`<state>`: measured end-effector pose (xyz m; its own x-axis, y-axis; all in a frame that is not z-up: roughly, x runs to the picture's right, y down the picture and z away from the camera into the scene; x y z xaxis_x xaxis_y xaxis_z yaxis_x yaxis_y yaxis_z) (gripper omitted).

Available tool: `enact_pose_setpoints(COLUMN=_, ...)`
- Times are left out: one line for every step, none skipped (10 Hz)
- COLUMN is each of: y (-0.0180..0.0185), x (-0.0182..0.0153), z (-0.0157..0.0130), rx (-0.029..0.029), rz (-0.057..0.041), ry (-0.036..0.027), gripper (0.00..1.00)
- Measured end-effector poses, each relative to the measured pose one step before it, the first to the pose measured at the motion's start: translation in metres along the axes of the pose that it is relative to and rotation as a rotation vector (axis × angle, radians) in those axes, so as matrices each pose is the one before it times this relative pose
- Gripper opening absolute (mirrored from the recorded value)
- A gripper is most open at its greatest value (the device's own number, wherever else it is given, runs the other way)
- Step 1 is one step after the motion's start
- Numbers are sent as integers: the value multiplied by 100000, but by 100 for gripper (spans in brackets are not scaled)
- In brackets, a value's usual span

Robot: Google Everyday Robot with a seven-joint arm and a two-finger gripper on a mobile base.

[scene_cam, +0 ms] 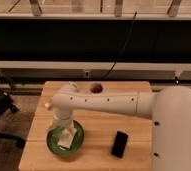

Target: Place the white sponge in the ceramic bowl

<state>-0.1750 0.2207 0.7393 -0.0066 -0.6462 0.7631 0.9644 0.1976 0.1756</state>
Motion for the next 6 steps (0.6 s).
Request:
enact_pose_setpoints(y=-207, x=-156, z=-51, rx=-38, rz=-930, ry=447, gripper=80)
enact_pose_setpoints(y=-143, x=-104, z=-54, rx=68, rz=-631, ry=352, gripper=80)
enact_pose_setpoints(y=110, x=135, z=-364, rx=523, rz=806, ry=-139, gripper=80)
enact_pose_setpoints(y=389, x=168, z=-375, rx=270, rz=717, ry=-115, gripper=80)
enact_pose_setpoints(y=628, x=196, z=-477, rx=-183, rz=860, ry=-79, gripper=80)
enact_pose_setpoints(y=197, x=39, z=-146, rx=-59, rz=22, ry=120, gripper=80)
